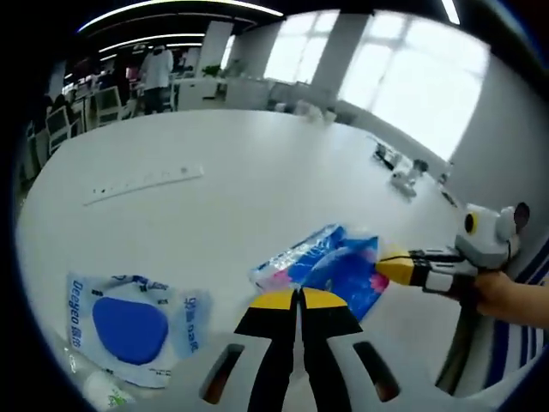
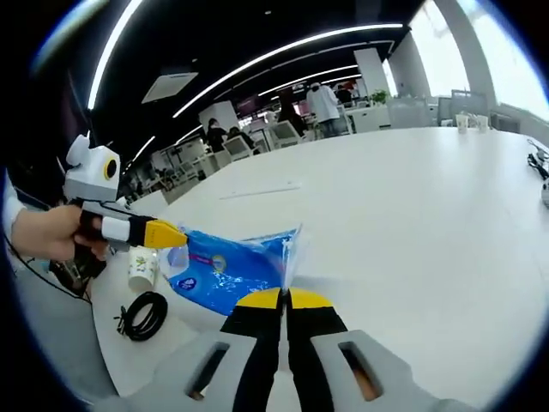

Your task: Arrange the tabletop items into an orderly group along one side of the table until the central work area is clear of visible clutter.

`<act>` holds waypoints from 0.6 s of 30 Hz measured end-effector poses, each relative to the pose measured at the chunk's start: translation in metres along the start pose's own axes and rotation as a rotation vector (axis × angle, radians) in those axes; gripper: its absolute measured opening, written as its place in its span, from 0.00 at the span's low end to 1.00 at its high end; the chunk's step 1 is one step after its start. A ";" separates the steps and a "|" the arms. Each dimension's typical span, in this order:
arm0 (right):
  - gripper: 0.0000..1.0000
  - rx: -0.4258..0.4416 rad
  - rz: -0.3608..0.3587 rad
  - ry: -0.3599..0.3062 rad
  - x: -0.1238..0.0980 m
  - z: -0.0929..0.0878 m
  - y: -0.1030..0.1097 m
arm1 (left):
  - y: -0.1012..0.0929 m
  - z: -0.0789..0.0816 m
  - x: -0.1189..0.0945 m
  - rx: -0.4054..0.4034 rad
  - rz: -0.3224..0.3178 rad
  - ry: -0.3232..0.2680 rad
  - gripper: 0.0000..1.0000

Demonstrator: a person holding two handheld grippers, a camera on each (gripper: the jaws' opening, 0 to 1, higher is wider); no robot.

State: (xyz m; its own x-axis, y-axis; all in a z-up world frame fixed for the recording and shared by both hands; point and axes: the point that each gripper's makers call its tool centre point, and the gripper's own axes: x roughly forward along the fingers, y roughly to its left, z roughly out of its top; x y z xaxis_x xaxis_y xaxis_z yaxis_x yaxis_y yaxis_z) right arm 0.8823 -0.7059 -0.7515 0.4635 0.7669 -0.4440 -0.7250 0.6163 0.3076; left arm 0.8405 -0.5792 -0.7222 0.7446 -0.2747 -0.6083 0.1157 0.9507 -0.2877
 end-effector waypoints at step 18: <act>0.00 -0.026 -0.052 -0.015 0.002 0.009 -0.029 | -0.014 0.007 0.024 0.153 0.014 0.041 0.00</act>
State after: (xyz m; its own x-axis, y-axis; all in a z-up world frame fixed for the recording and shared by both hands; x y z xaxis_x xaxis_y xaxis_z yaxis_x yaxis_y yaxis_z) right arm 0.9086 -0.7203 -0.7534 0.5082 0.7370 -0.4456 -0.7126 0.6504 0.2629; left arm 0.8612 -0.5983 -0.7278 0.7201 -0.2635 -0.6419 0.2064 0.9646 -0.1644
